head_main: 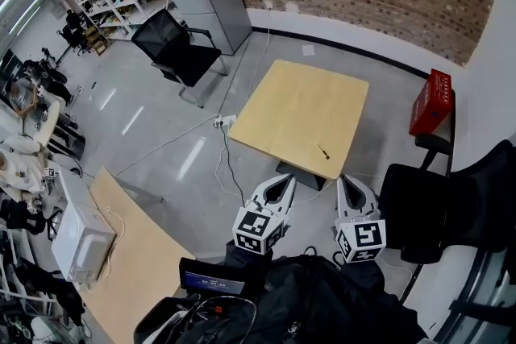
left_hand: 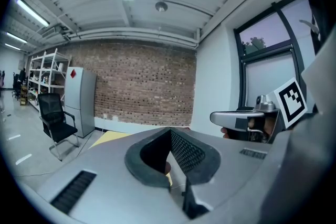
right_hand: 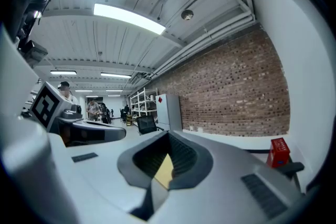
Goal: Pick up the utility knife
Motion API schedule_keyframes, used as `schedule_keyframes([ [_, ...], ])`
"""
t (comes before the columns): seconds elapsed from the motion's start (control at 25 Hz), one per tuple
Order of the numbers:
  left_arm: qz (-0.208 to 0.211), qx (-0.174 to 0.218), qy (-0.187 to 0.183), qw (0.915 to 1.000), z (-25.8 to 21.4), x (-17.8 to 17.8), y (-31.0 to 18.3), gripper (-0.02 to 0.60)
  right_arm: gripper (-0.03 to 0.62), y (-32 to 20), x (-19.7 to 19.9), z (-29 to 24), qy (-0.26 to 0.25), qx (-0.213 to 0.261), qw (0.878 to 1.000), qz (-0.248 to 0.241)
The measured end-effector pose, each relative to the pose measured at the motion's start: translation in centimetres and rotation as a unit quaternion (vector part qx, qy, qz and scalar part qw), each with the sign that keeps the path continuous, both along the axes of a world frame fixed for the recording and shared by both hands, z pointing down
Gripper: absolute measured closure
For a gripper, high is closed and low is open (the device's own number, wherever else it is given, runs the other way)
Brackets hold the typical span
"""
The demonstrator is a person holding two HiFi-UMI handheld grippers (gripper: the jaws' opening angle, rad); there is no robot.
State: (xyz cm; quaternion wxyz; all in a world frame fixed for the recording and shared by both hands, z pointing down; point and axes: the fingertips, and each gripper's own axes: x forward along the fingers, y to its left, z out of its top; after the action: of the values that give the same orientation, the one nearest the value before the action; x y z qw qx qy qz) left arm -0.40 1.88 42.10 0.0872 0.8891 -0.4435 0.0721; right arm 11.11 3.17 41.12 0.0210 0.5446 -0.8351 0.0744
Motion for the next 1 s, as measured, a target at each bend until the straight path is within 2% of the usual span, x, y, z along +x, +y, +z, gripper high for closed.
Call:
schedule_keyframes([
  [0.2, 0.003, -0.008, -0.005, 1.0, 0.4, 0.5, -0.7, 0.581, 0.589, -0.7, -0.7, 0.5, -0.006, -0.01, 1.0, -0.013],
  [0.4, 0.027, -0.018, 0.003, 0.9995, 1.0, 0.6, -1.8, 0.581, 0.589, -2.0, -1.8, 0.8, -0.007, -0.011, 1.0, -0.016],
  [0.72, 0.054, -0.024, 0.011, 0.9982, 1.2, 0.3, -6.3, 0.581, 0.589, -6.1, -2.0, 0.6, 0.003, -0.014, 1.0, 0.009],
  [1.0, 0.064, -0.039, 0.02, 0.997, 1.8, -1.7, -12.1, 0.581, 0.589, -11.7, -4.5, 0.9, 0.013, -0.023, 1.0, 0.011],
])
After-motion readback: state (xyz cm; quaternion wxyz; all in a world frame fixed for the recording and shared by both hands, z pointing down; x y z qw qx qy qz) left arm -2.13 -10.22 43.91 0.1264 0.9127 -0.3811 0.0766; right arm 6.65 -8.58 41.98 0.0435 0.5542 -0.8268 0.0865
